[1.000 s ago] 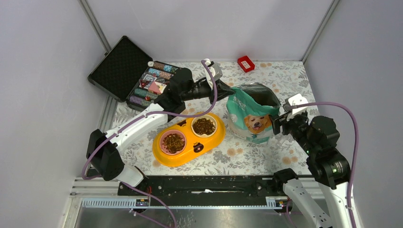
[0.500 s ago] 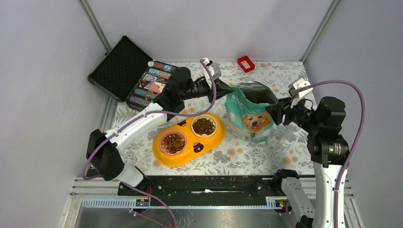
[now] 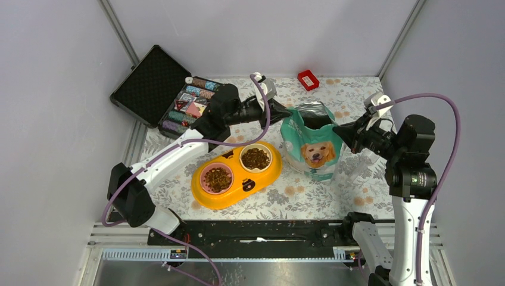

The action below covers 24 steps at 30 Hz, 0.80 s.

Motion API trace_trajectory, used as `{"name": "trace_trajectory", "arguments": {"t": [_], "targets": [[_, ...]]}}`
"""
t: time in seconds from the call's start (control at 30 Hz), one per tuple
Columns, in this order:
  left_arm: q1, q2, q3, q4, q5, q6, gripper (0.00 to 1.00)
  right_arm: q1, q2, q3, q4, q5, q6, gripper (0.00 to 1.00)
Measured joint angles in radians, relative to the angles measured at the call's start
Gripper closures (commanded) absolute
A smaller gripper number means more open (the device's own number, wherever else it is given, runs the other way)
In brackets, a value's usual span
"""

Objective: Serve the pet food
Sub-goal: Close the pet food bag at the center of the board.

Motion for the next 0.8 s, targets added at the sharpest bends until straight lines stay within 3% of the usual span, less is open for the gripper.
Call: {"name": "trace_trajectory", "arguments": {"t": [0.27,0.67,0.8], "targets": [[0.012,0.000,0.001,-0.006,-0.002,-0.023,1.00,0.001,-0.064,-0.035,0.016,0.068,-0.012,1.00],[0.058,0.014,0.005,0.037,0.038,-0.253,1.00,0.007,-0.100,-0.041,0.009,0.238,-0.084,1.00],[0.070,0.073,0.074,0.045,0.044,-0.320,1.00,0.004,-0.060,-0.009,0.002,0.267,-0.089,1.00]]}}
